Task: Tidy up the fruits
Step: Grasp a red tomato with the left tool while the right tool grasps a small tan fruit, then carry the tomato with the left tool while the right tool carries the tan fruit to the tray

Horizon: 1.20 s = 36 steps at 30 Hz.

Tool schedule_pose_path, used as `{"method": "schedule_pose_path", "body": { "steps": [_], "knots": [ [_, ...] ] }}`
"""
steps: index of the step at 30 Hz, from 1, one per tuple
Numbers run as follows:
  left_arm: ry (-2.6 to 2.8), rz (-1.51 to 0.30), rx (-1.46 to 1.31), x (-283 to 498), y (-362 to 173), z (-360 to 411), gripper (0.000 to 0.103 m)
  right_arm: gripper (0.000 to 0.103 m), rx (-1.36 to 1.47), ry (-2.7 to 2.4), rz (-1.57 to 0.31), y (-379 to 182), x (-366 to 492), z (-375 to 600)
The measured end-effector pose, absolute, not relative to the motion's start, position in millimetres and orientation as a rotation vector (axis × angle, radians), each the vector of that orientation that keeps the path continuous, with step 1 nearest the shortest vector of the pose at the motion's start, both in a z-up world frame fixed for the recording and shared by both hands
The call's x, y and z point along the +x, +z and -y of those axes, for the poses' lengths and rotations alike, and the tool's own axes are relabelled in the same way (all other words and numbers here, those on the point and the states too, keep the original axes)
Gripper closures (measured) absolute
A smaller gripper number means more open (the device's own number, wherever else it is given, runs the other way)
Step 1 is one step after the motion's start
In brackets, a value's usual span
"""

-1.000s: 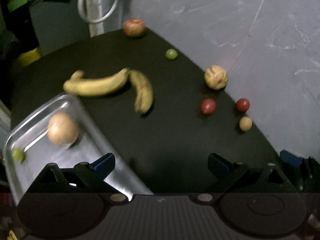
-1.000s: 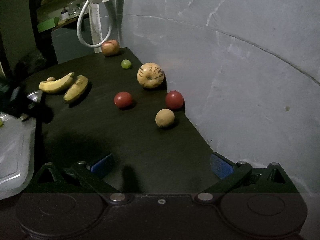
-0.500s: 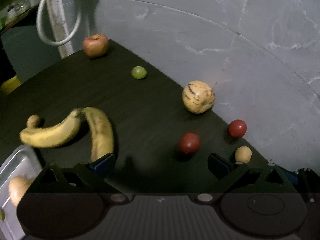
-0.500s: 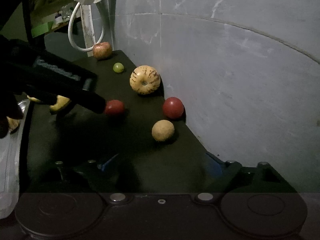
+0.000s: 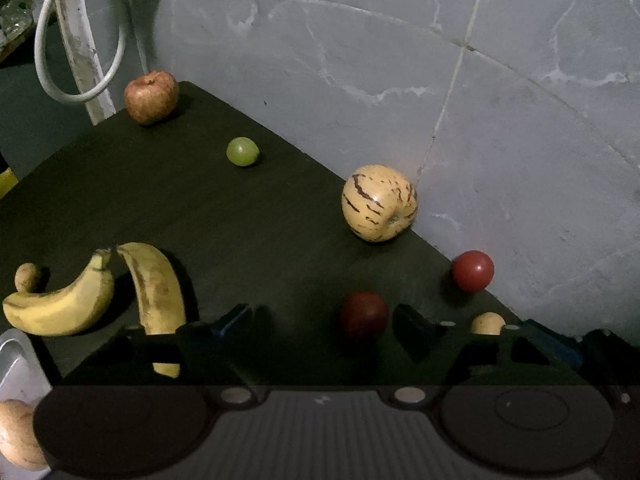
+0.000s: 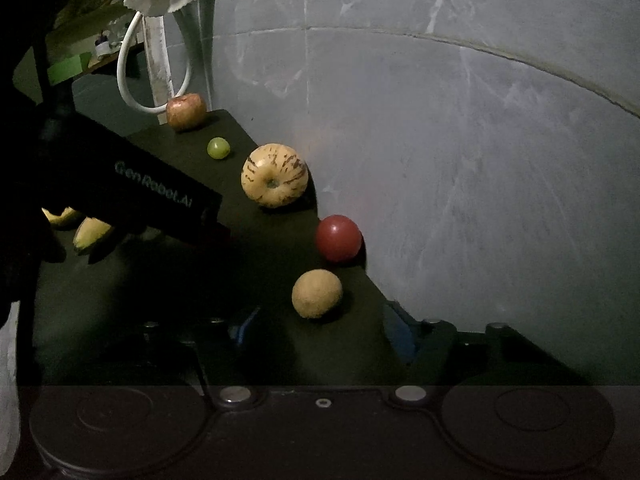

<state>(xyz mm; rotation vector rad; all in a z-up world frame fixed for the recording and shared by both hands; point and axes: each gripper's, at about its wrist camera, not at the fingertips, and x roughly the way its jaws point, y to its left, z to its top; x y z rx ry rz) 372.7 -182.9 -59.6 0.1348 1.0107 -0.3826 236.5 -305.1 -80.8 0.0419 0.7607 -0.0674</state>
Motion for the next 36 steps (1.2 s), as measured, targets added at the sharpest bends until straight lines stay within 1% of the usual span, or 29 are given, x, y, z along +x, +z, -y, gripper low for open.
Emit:
{"method": "schedule_pose_path", "body": {
  "steps": [4,7,9,16,19,21,22,29,36],
  "knots": [
    [-0.399,-1.023,0.122,374,-63,184,0.034,0.048,0.043,-0.064,-0.753,-82,239,305],
    [-0.412,-1.021,0.128,374,-65,185,0.036,0.050,0.041,-0.058,-0.750,-82,240,304],
    [-0.420,-1.022,0.130,373,-66,186,0.041,0.052,0.039,-0.055,-0.747,-82,240,305],
    [-0.426,-1.026,0.122,373,-69,190,0.053,0.072,0.039,-0.049,-0.742,-81,242,307],
    [-0.429,-1.026,0.117,374,-69,191,0.061,0.073,0.036,-0.046,-0.743,-81,241,307],
    [-0.436,-1.026,0.110,375,-69,191,0.070,0.074,0.036,-0.039,-0.745,-80,240,307],
    [-0.443,-1.026,0.103,376,-69,191,0.073,0.074,0.034,-0.036,-0.746,-80,239,308],
    [-0.442,-1.020,0.071,369,-66,188,0.073,0.074,0.010,-0.018,-0.745,-74,234,306],
    [-0.381,-0.970,0.018,355,-46,172,0.073,0.074,-0.013,0.013,-0.713,-59,227,299]
  ]
}}
